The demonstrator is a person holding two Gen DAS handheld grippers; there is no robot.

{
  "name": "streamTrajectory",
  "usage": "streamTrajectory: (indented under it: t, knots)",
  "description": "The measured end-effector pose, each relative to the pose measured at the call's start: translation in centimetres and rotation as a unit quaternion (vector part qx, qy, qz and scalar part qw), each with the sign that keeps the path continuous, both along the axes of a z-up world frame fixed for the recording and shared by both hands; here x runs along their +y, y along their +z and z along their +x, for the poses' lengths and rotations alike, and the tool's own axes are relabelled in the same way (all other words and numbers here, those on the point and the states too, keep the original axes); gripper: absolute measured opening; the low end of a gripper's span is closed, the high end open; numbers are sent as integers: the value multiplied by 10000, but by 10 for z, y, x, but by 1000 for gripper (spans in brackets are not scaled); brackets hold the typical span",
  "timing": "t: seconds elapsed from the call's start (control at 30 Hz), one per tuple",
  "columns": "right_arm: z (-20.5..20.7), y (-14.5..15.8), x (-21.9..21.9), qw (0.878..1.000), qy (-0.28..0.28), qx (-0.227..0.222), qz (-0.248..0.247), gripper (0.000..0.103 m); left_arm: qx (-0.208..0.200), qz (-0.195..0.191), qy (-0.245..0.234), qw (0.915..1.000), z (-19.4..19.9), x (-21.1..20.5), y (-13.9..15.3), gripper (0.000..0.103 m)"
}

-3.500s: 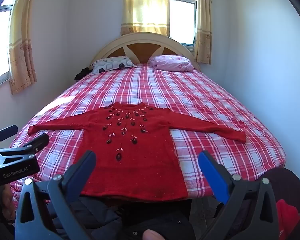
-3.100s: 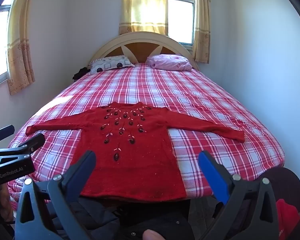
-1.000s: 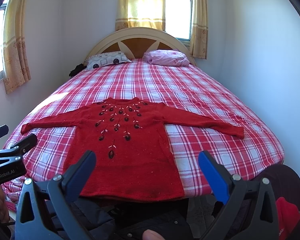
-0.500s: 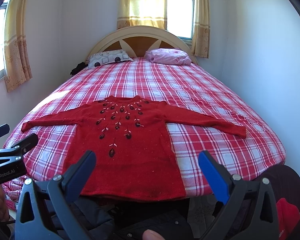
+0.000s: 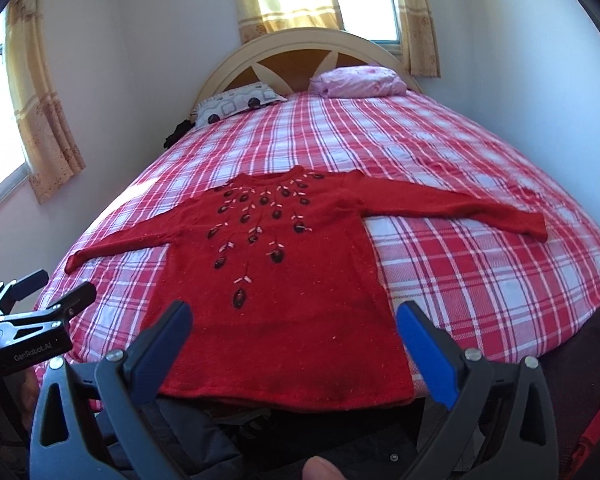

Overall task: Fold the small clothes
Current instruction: 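Grasp the sweater side and sleeve with the right gripper, fold across the body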

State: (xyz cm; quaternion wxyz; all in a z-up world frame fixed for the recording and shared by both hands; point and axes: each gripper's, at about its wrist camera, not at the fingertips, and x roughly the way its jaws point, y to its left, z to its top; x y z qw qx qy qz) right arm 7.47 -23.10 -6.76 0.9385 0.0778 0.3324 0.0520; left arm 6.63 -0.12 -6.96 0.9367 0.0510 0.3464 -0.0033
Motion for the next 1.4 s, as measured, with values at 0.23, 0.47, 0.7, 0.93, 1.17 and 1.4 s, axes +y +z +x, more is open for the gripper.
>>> streamTrajectory:
  t: [0.23,0.47,0.7,0.93,1.17,1.4]
  knots:
    - [48,-27,-54,9984,-471,274,160,96,364,1,119,9993,60,5,-37,102]
    - [93,-60,-165,9811,-1785,609,439,86,341,188,378,9985,110,15,-57,102]
    - [113,-74,-257,9551,-2733,647,942,83,500,152,452,9976,145,18,-72,102]
    - [129,-99,-321,9258,-3261,771,1748,75,628,255,584,9960,171,19,-89,102]
    - [144,-101,-344,9172,-3410,600,1971,60,684,270,697,9949,188,22,-100,102]
    - [163,-105,-360,9146,-3455,692,1982,15,830,154,708,9939,193,28,-109,102]
